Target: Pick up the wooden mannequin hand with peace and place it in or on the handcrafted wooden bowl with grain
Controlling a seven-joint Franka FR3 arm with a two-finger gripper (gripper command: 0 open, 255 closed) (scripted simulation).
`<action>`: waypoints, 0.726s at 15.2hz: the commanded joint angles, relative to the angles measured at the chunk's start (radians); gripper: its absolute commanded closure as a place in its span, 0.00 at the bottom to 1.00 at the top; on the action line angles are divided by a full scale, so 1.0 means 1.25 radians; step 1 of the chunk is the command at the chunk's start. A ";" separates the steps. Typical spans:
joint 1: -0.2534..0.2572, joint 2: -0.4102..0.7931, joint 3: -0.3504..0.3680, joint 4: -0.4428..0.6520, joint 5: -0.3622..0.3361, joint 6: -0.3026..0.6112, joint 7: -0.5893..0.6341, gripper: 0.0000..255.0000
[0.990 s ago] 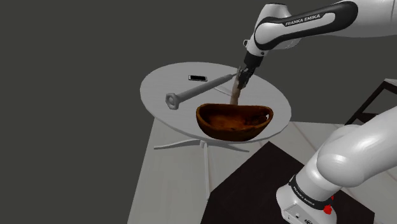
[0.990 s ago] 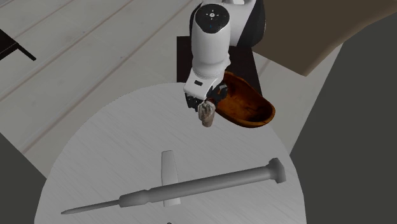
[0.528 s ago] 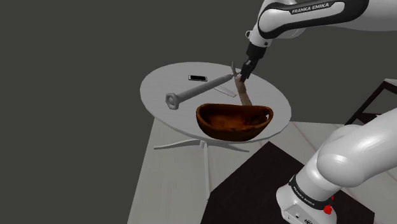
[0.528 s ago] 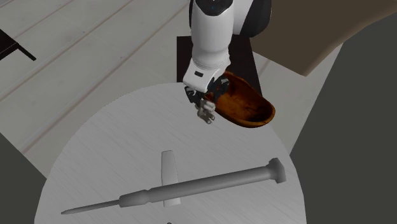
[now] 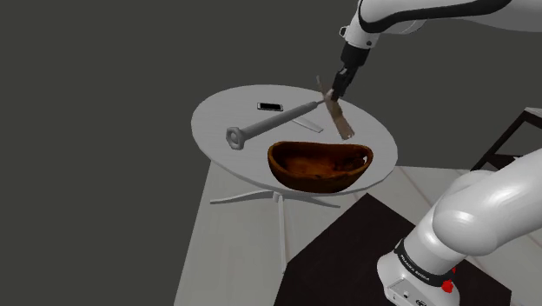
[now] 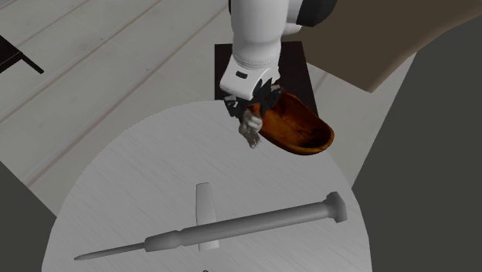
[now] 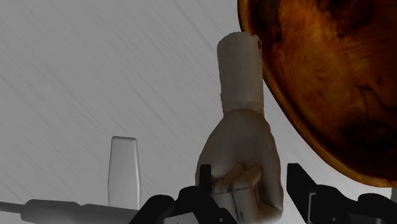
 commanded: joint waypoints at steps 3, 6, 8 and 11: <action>0.001 0.002 0.001 0.045 0.001 -0.043 0.000 1.00; 0.002 0.005 0.003 0.080 0.003 -0.075 -0.001 1.00; 0.002 0.008 0.003 0.104 0.003 -0.096 -0.001 1.00; 0.003 0.013 0.004 0.141 0.005 -0.128 -0.002 1.00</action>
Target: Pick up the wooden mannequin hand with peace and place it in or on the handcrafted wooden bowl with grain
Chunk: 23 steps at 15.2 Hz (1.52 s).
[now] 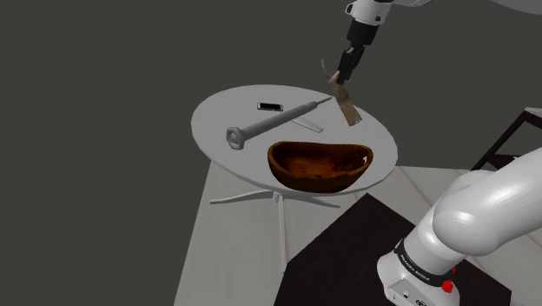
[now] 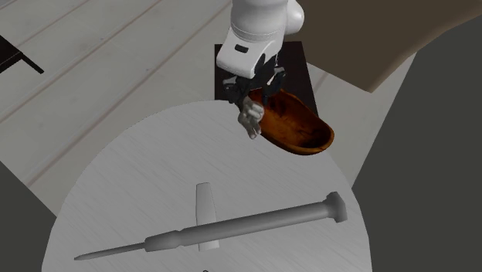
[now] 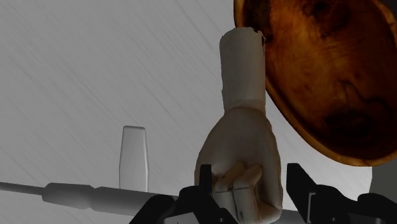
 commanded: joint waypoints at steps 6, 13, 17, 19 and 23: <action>0.002 0.020 0.001 0.094 0.004 -0.074 -0.002 1.00; 0.017 -0.054 0.048 0.082 0.006 -0.138 0.058 1.00; 0.031 -0.128 0.097 0.046 0.018 -0.176 0.119 1.00; 0.038 -0.160 0.123 0.033 0.027 -0.197 0.150 1.00; 0.048 -0.206 0.159 0.007 0.044 -0.217 0.193 1.00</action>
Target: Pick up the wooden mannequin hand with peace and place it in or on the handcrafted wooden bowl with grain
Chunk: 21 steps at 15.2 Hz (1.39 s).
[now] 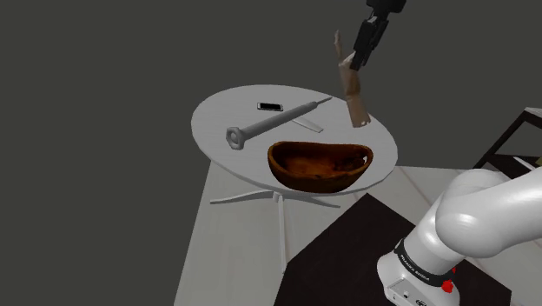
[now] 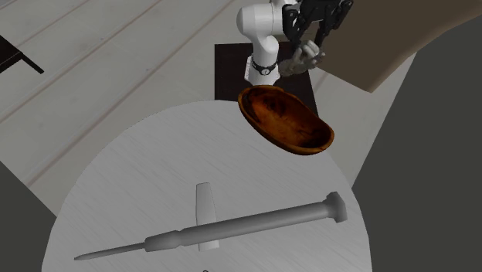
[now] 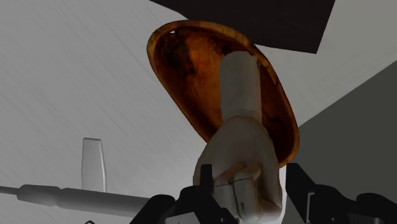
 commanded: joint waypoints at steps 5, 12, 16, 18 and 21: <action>0.002 -0.037 0.007 -0.088 0.004 0.050 0.008 1.00; 0.003 -0.065 0.007 -0.185 0.004 0.120 0.009 1.00; 0.003 -0.077 0.007 -0.237 0.005 0.159 0.009 1.00; 0.003 -0.083 0.007 -0.262 0.005 0.179 0.009 1.00; 0.003 -0.085 0.007 -0.274 0.005 0.189 0.009 1.00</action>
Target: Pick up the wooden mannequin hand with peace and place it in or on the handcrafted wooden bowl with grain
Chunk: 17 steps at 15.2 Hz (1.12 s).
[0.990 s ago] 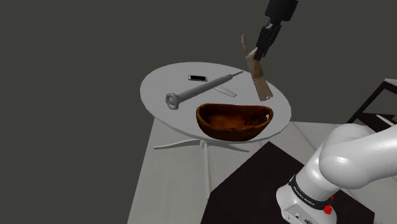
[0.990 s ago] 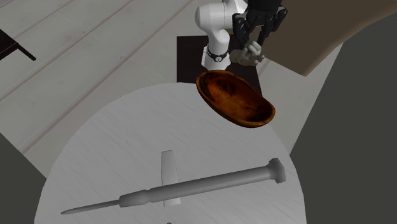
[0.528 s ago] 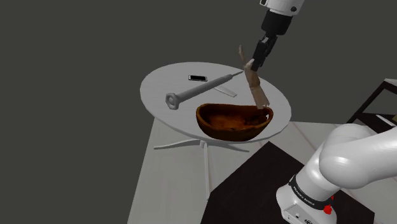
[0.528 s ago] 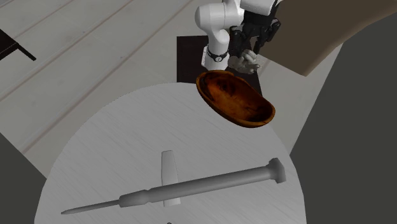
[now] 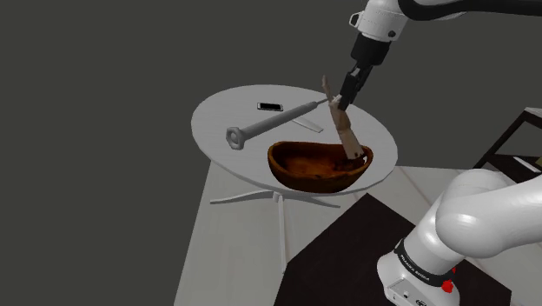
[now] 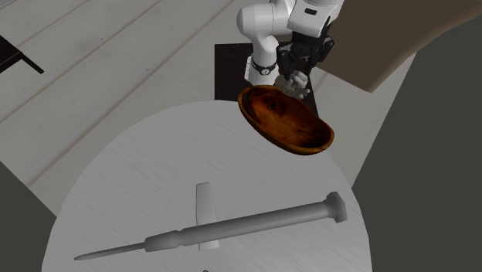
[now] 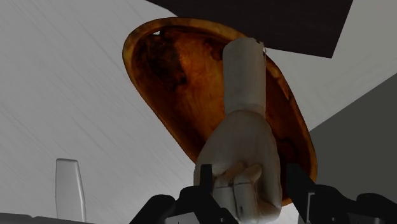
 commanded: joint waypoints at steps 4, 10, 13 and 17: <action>0.000 -0.001 0.000 -0.002 0.000 0.002 0.000 1.00; 0.000 -0.001 0.000 -0.002 0.000 0.002 0.000 0.00; 0.000 0.002 0.000 0.027 0.000 -0.024 0.000 0.00; 0.000 0.017 0.000 0.114 0.000 -0.096 0.000 0.00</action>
